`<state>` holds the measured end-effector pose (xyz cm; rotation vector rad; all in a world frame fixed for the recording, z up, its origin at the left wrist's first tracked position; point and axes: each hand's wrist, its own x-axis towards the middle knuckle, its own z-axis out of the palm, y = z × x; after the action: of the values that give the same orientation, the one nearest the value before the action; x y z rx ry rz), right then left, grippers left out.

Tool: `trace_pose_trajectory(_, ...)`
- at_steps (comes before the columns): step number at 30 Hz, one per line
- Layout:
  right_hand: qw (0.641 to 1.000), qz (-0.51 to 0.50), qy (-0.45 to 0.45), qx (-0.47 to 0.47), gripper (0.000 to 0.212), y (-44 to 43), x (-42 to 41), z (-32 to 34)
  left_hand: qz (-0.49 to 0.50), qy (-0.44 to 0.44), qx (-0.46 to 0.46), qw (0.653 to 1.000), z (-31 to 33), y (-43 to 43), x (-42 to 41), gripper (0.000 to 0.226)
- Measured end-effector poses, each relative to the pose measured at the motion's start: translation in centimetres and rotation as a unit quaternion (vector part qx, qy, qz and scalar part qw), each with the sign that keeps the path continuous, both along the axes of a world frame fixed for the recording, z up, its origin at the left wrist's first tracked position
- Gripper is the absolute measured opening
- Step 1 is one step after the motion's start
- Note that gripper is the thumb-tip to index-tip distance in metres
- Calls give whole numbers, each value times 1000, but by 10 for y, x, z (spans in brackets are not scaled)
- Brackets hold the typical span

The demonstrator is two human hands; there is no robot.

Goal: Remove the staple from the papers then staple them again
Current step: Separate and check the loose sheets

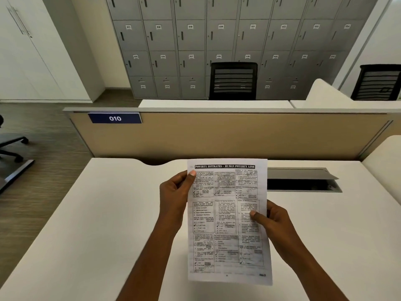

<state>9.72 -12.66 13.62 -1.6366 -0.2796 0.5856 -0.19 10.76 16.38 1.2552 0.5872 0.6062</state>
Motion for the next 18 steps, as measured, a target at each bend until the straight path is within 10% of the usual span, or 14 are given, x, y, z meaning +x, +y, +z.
trace_pose_trajectory(18, 995, 93, -3, 25, 28, -21, 23, -38, -11, -15, 24, 1000, 12, -6, -11, 21)
